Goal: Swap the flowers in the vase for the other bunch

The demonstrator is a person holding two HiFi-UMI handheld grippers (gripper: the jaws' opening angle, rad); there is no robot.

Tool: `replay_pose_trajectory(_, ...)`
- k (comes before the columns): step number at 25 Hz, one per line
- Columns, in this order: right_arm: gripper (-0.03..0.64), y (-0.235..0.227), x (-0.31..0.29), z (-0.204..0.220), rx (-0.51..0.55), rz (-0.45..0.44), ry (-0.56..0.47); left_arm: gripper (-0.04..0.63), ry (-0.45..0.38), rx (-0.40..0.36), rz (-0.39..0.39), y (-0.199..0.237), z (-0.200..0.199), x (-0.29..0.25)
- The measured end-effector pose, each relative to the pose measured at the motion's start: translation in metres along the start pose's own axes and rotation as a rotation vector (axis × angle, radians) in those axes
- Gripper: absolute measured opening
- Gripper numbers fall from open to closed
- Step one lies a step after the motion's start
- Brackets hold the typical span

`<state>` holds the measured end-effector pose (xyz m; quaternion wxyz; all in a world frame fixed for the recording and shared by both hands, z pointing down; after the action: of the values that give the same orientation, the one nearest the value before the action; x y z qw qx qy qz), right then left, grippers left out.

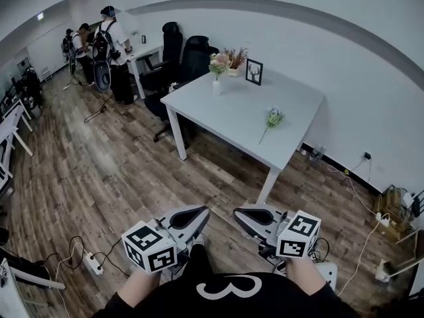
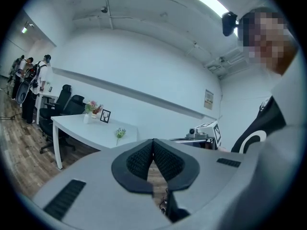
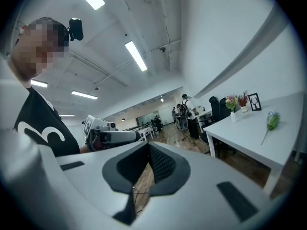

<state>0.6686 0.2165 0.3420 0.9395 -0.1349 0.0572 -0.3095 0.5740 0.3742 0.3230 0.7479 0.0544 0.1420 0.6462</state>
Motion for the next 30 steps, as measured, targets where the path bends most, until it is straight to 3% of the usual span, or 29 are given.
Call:
replay_pose_trajectory(6, 0.008, -0.076, -0.055, -0.012, -0.043, 0.053, -0.020, 0.011, 0.033, -0.010, 0.040, 0.085, -0.016, -0.039)
replay_pose_trajectory(17, 0.008, -0.225, -0.204, -0.083, -0.028, 0.108, -0.053, 0.011, 0.029, 0.036, 0.054, 0.293, -0.094, -0.107)
replay_pose_trajectory(30, 0.008, -0.349, -0.273, -0.113, -0.065, 0.135, -0.076, 0.011, 0.030, 0.077, 0.058, 0.409, -0.121, -0.176)
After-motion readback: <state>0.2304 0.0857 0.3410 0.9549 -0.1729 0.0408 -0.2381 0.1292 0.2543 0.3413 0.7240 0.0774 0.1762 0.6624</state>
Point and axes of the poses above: the fingertips, and each gripper's own axes: x backward along the fingers, y to its left, z out of its underside, the point moved 7 cm from there along x, backward along the fingers, and after that the axes turned 5 degrees about -z, right-handed, at the moved point
